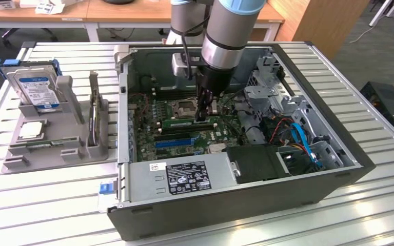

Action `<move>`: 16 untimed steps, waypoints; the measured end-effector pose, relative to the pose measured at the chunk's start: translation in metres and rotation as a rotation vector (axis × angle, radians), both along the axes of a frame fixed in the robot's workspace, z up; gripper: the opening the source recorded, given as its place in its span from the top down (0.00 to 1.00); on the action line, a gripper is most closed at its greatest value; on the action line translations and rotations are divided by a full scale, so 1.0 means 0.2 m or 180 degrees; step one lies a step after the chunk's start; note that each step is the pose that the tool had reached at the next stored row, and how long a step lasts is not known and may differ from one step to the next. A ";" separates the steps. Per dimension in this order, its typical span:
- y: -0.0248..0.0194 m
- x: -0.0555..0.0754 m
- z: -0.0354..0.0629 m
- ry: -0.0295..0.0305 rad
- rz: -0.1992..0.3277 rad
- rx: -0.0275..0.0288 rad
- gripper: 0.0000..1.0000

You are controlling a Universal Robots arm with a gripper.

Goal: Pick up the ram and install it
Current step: 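Insert the ram into the slot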

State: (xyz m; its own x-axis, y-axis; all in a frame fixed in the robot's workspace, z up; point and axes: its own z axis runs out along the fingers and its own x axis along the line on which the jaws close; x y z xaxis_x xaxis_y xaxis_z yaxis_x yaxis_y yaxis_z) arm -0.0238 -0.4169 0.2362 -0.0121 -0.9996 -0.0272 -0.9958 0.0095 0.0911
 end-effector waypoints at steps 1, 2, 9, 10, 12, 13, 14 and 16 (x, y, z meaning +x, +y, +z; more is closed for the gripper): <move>0.000 0.00 0.000 0.0000 0.0000 0.0000 0.89; 0.000 0.00 0.000 0.0000 0.0000 0.0000 0.89; 0.000 0.00 -0.008 0.0000 0.0000 0.0000 0.89; 0.000 0.00 -0.009 0.0000 0.0000 0.0000 0.89; 0.000 0.00 -0.009 0.0000 0.0000 0.0000 0.89; 0.000 0.00 -0.009 0.0000 0.0000 0.0000 0.89; 0.000 0.00 -0.011 0.0000 0.0000 0.0001 0.89; 0.000 0.00 -0.013 0.0000 0.0000 0.0000 0.89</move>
State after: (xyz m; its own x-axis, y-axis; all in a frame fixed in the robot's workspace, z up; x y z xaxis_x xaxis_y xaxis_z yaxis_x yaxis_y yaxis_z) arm -0.0238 -0.4169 0.2337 -0.0120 -0.9996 -0.0272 -0.9958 0.0095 0.0911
